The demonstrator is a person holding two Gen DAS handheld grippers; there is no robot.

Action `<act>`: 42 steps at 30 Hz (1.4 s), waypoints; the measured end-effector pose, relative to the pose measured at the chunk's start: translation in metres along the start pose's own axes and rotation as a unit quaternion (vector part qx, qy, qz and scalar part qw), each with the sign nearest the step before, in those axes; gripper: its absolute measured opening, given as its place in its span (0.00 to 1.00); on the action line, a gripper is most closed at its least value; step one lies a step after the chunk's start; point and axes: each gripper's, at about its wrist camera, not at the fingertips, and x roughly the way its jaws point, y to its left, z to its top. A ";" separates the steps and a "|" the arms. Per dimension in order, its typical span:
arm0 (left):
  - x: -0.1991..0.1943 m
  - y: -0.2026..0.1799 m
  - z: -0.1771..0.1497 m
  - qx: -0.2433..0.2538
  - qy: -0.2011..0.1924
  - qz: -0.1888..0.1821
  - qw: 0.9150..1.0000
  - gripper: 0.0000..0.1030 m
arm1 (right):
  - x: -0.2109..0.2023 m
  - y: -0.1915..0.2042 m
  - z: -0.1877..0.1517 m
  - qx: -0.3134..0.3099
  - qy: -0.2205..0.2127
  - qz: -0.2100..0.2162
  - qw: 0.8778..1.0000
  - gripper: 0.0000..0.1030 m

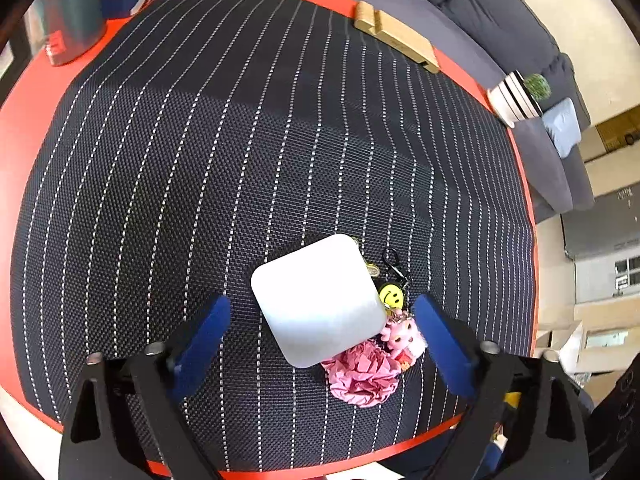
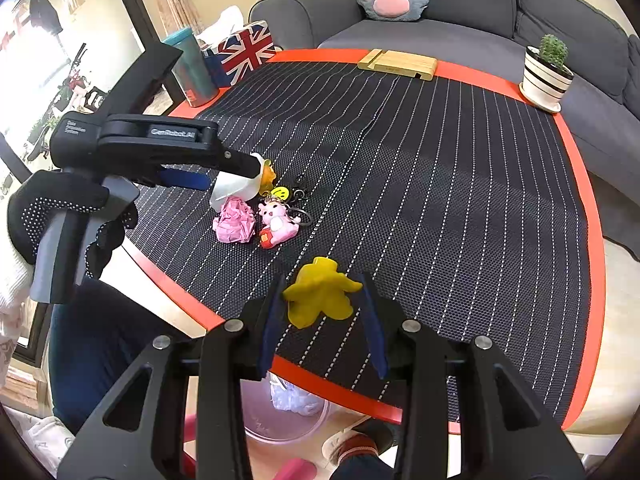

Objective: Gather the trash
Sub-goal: 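Grasp the white square box with left while right holds the yellow duck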

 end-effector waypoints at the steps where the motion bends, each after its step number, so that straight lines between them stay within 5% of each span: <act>1: 0.000 -0.001 0.000 -0.005 -0.002 0.001 1.000 0.81 | 0.000 0.000 0.000 0.000 0.000 0.000 1.000 0.36; 8: -0.002 0.001 0.003 -0.016 0.005 -0.006 1.000 0.59 | -0.001 0.001 0.001 -0.001 -0.001 0.002 1.000 0.36; 13: -0.004 0.006 0.001 -0.011 0.004 -0.013 1.000 0.55 | -0.002 0.002 0.002 0.000 -0.004 0.001 1.000 0.36; 14: -0.006 0.007 0.000 -0.008 0.002 -0.014 1.000 0.41 | -0.003 0.002 0.003 0.001 -0.004 0.001 1.000 0.36; 17: -0.012 0.006 0.002 0.004 -0.006 -0.008 1.000 0.20 | -0.003 0.004 0.004 0.001 -0.006 0.001 1.000 0.36; 28: -0.013 0.010 0.000 0.008 -0.003 -0.024 1.000 0.06 | -0.002 0.008 0.008 0.000 -0.006 0.000 1.000 0.36; 30: -0.014 0.008 0.001 0.004 -0.005 -0.022 1.000 0.10 | -0.002 0.007 0.008 0.000 -0.006 0.000 1.000 0.36; 31: -0.014 0.007 0.001 0.004 -0.003 -0.021 1.000 0.20 | -0.002 0.007 0.007 0.001 -0.005 0.000 1.000 0.36; 34: -0.016 0.001 0.000 0.003 -0.010 -0.014 1.000 0.78 | -0.002 0.007 0.005 0.002 -0.004 0.001 1.000 0.36; 38: -0.014 -0.006 0.002 -0.001 -0.011 -0.007 1.000 0.92 | -0.002 0.006 0.004 0.002 -0.005 0.003 1.000 0.36; 42: -0.005 -0.014 0.003 -0.009 0.000 -0.005 1.000 0.92 | -0.003 0.002 0.004 0.005 -0.006 0.003 1.000 0.36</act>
